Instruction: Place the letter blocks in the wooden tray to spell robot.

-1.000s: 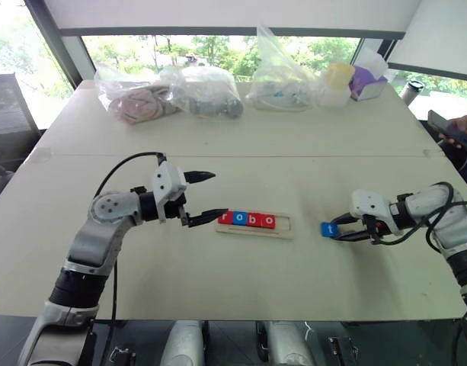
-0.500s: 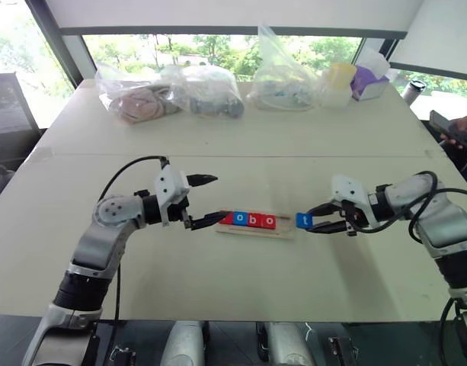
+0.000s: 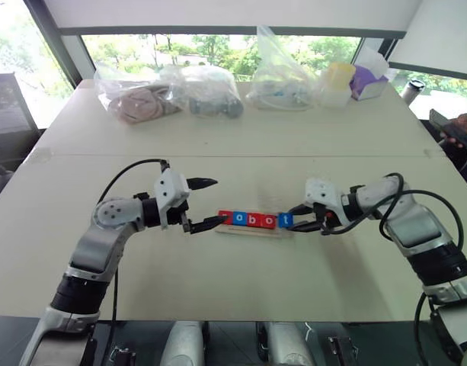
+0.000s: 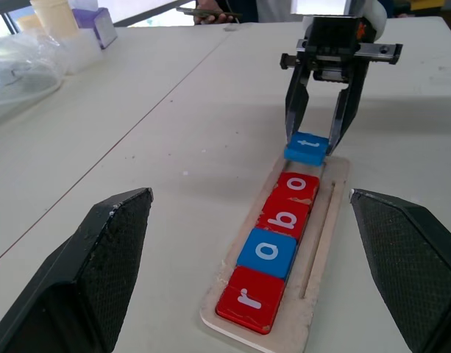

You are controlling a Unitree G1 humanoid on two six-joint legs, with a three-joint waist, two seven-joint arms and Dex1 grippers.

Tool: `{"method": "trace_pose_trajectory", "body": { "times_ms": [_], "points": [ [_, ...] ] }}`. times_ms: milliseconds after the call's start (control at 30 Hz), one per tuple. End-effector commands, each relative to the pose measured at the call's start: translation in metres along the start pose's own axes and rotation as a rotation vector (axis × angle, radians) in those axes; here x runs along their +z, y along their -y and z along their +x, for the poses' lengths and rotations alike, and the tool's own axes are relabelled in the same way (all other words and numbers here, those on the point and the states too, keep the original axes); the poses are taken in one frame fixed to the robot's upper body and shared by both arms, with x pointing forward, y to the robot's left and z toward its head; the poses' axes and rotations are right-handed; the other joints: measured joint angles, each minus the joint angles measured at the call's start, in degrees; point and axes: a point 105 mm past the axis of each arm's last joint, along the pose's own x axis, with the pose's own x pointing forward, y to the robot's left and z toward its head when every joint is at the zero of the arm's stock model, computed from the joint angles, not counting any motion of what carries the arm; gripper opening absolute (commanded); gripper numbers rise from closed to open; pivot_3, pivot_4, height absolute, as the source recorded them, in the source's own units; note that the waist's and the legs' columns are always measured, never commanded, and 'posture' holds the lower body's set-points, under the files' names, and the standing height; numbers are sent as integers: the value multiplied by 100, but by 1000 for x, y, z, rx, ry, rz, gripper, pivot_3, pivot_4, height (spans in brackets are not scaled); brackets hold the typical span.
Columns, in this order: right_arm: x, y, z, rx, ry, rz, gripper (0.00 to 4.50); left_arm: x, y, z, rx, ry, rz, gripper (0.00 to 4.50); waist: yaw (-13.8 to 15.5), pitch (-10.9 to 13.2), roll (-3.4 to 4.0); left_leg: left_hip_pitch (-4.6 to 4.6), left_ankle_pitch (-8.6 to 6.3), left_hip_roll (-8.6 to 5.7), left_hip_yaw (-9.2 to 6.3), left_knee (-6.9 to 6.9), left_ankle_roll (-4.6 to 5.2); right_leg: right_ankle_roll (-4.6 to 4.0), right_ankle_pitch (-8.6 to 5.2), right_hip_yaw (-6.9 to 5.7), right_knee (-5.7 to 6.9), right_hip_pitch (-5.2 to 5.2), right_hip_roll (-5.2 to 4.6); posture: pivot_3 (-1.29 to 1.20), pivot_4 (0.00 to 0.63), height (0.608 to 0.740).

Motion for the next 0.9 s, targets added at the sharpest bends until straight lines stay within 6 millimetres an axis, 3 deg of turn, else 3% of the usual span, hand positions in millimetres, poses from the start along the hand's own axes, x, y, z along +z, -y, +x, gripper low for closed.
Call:
{"method": "trace_pose_trajectory", "body": {
  "times_ms": [33,867,900],
  "points": [
    [5,5,-2,-14,0,-30,1100,9,3,-1,-4,25,34,4500,-5,0,0,-1,0,0,0,0,0,0,0,0,-1,0,0,0,150,740],
    [8,1,2,24,-3,-36,1100,9,3,-1,15,26,34,4500,-12,0,0,-1,0,0,0,0,0,0,0,0,1,-1,1,0,150,740],
    [8,1,2,25,-2,-36,1600,9,3,0,15,26,33,4500,-12,0,0,-1,0,0,0,-1,0,0,0,0,1,-1,1,0,150,740]
  ]
}}
